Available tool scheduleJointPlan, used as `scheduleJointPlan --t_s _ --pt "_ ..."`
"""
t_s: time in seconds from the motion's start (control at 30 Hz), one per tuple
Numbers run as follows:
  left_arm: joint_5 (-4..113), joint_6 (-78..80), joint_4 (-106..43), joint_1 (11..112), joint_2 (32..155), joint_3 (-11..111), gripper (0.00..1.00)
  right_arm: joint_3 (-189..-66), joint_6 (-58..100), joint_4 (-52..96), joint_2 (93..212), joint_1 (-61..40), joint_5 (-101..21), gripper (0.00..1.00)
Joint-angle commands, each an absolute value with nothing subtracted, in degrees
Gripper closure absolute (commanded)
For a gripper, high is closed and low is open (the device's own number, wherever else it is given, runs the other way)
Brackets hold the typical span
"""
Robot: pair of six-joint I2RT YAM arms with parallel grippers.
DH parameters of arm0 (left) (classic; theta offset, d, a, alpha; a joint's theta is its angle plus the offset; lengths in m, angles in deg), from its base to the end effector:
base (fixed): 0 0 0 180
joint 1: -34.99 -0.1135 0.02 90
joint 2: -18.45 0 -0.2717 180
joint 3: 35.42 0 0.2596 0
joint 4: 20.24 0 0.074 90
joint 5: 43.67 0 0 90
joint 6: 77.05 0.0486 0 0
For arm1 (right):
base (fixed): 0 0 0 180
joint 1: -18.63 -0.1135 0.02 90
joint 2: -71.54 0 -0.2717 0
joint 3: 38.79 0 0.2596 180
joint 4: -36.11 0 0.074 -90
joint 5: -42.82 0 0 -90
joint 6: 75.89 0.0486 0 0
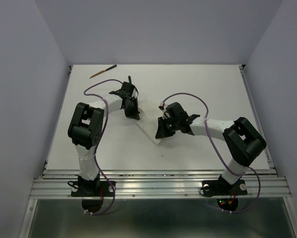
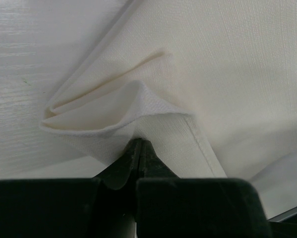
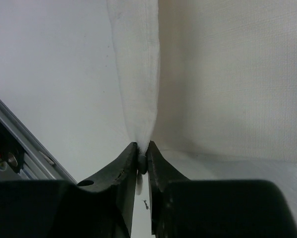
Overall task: Fold the napkin into a case and place the utensils inside
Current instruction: Smooth out the 2/3-rectangle-folded napkin at the center of the board.
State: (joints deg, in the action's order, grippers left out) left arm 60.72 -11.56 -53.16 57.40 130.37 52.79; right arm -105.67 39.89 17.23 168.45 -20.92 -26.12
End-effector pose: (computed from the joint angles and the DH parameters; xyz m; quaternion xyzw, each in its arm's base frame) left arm 0.3890 -0.1735 0.1601 0.0185 0.9509 -0.2235 0.2135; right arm 0.2633 0.2401 0.1634 -0.1740 0.9063 0.3303 0.1981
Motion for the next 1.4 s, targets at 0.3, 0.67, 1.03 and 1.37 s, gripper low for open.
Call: scheduleJointPlan --t_s 0.3,0.67,1.03,1.37 --pt "57.93 -10.78 -54.96 57.49 129.2 54.49 1.0 -107.96 37.93 18.97 167.08 -20.3 -31.54 0.99" --pt "56.52 -10.87 -56.72 57.49 126.04 57.13 0.91 -111.56 34.77 16.42 168.84 -17.93 -30.13 0.99" --pt "54.94 -11.39 -57.34 57.49 123.84 58.88 0.72 -115.08 30.11 13.87 173.49 -16.88 -24.6 0.99" --pt "56.17 -10.69 -57.16 57.58 123.48 58.71 0.76 -118.42 26.25 11.58 176.48 -15.82 -21.17 0.99"
